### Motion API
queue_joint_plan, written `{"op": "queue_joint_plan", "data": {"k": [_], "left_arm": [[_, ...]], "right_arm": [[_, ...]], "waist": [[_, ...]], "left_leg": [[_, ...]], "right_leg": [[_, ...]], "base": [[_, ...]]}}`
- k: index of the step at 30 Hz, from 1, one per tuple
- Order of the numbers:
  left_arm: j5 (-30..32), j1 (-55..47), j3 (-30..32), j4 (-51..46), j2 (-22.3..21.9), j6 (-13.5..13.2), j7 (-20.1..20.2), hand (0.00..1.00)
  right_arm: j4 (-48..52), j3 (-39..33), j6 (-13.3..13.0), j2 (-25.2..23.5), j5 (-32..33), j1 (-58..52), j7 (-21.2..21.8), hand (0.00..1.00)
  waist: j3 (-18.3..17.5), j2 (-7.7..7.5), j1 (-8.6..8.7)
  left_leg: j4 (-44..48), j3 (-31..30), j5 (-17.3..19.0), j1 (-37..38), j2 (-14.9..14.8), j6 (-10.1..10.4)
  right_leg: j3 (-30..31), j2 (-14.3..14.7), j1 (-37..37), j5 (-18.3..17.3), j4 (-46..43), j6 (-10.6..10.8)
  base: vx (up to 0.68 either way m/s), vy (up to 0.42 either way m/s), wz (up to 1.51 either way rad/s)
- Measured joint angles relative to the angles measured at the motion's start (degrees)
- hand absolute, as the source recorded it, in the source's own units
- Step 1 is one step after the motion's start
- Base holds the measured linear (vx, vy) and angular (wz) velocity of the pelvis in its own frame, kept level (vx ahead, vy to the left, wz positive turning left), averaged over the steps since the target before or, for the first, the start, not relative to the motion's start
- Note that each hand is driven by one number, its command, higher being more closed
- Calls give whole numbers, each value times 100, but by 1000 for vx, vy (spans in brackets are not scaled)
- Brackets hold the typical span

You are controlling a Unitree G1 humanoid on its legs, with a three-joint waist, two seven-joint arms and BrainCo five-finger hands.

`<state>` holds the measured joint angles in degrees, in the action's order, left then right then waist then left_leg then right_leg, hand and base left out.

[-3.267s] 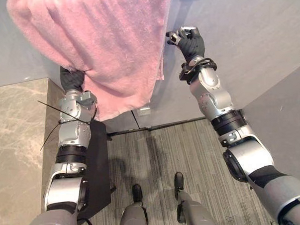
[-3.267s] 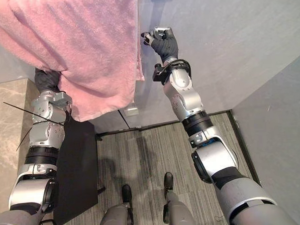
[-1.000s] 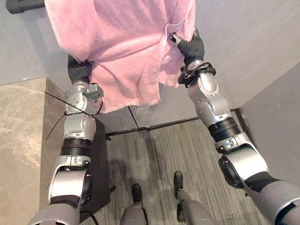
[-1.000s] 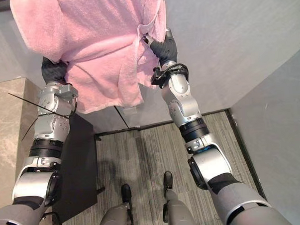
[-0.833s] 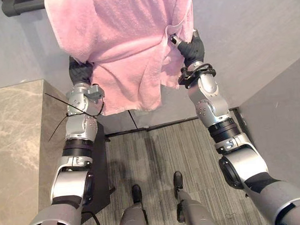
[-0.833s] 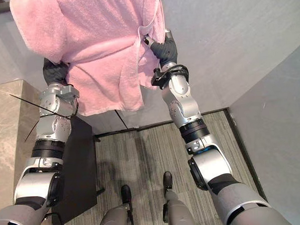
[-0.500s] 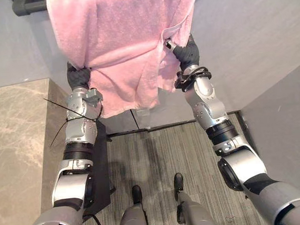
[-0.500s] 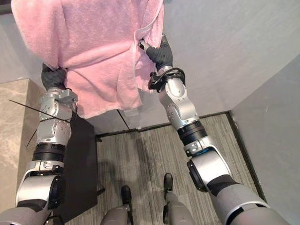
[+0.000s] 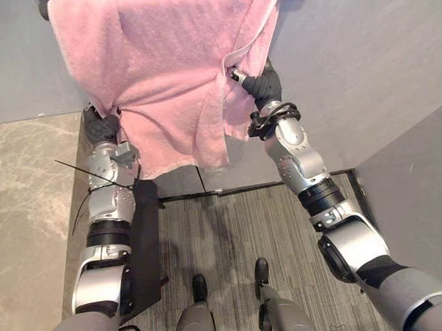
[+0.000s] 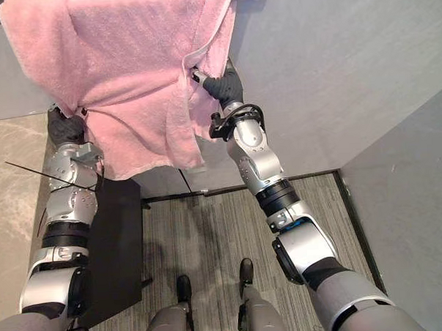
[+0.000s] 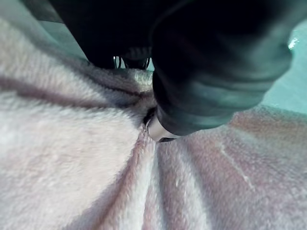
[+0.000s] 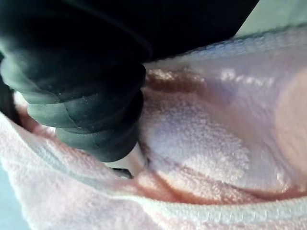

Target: Organize washtable

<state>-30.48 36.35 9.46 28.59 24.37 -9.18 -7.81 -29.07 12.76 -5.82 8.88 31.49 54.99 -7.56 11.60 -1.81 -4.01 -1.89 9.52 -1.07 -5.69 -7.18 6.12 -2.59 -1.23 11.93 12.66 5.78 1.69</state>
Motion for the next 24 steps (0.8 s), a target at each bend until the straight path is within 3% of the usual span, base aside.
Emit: {"op": "queue_joint_plan", "data": {"k": [5,10,16,21,24], "left_arm": [[-352,-386,24,-220,701,-5,451,0],[-487,-815,425,-668,781,-19,446,0],[-471,-1632,1187,-1555,311,-253,-119,0],[-207,-2066,1444,-2071,244,-256,-247,0],[-21,-2340,1758,-2848,-162,-378,-384,0]], "right_arm": [[20,-570,-1,445,359,-512,29,0],[390,-1117,2,498,677,-1731,0,0],[647,-1964,11,503,862,-3113,-12,0],[1158,-2375,8,495,856,-3591,-38,0],[2128,-2829,-96,336,842,-3678,-275,0]], "waist": [[-94,2,-12],[-205,4,-9],[-487,39,2],[-531,81,14],[-668,237,9]], "left_leg": [[0,-7,0,6,0,0],[2,-34,1,43,4,-1],[3,-39,1,72,7,-1],[-14,-31,27,215,11,19],[-210,12,14,318,2,26]], "right_leg": [[-19,-1,-10,0,2,0],[-52,-11,-65,-1,22,-1],[-53,-15,-98,-15,26,-2],[-59,-25,-239,-178,28,37],[-117,-17,-251,-331,28,183]], "base": [[13,34,1],[13,41,3],[0,0,0],[-25,5,2],[0,0,0]]}}
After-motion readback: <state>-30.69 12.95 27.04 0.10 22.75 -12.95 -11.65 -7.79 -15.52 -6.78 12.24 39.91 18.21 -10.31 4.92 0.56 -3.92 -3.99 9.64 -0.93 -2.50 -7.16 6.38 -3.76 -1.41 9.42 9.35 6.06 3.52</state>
